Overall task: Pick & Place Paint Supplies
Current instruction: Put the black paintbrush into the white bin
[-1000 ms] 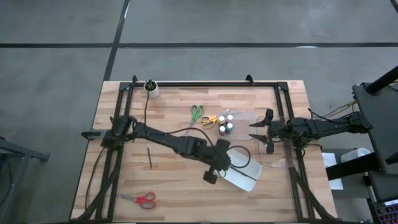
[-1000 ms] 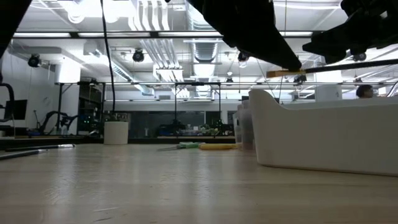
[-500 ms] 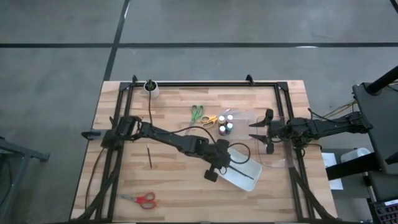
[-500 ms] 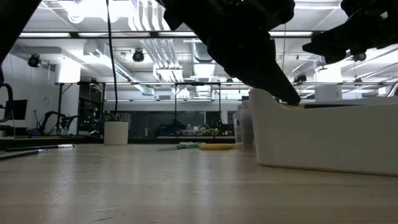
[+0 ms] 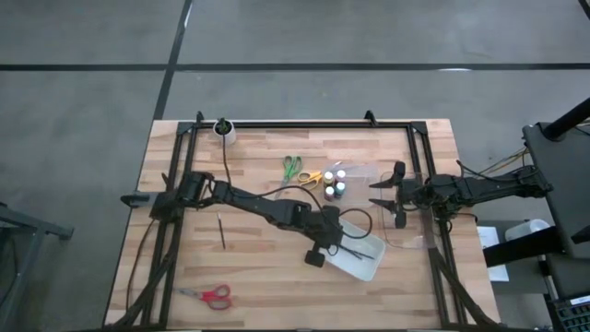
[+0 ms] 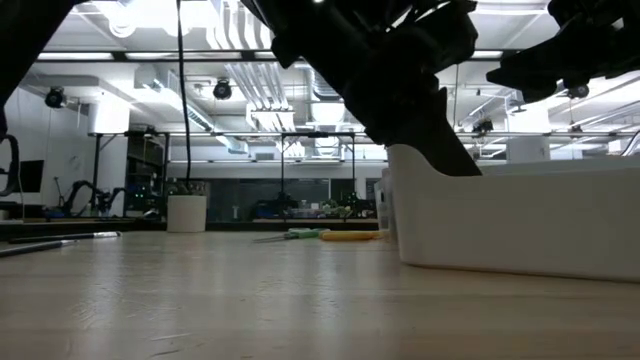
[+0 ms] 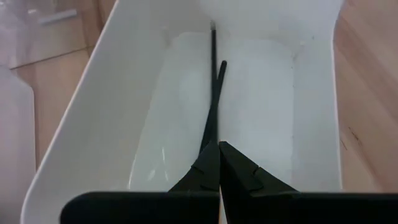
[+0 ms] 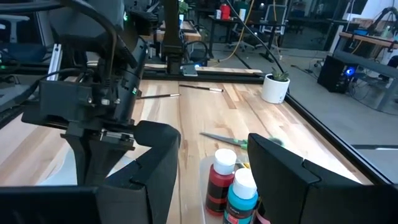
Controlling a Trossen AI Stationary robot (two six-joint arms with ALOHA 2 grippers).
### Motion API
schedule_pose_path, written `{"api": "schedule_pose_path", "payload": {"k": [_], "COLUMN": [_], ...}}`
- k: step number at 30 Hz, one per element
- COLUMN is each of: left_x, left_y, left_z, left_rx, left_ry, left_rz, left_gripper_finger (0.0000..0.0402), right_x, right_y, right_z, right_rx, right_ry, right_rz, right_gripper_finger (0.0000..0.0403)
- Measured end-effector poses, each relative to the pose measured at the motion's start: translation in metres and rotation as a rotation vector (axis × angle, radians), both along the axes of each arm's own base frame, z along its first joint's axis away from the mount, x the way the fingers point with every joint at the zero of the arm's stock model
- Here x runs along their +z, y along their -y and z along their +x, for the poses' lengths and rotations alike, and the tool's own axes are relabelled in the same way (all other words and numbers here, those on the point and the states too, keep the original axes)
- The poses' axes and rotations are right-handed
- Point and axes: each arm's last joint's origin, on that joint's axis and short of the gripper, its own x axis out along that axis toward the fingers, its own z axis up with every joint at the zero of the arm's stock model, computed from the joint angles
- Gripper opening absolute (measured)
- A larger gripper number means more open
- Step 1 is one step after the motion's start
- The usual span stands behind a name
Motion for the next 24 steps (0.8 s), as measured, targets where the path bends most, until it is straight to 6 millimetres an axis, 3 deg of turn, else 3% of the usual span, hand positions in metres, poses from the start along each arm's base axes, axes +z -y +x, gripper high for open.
{"api": "schedule_pose_path", "payload": {"k": [6, 17, 24], "left_x": [0.001, 0.005, 0.02], "left_y": [0.0, 0.001, 0.001], "left_z": [0.0, 0.001, -0.002], "left_rx": [0.0, -0.001, 0.007], "left_ry": [0.002, 0.013, 0.038], "left_rz": [0.0, -0.016, -0.023], "left_gripper_finger": [0.0013, 0.0122, 0.0155], "right_x": [0.0, 0.0, 0.0], "right_y": [0.0, 0.0, 0.0], "right_z": [0.0, 0.0, 0.0], "right_rx": [-0.001, -0.001, 0.0], "right_ry": [0.0, 0.0, 0.0], "right_rz": [0.0, 0.0, 0.0], "right_gripper_finger": [0.0191, 0.0191, 0.0191]}}
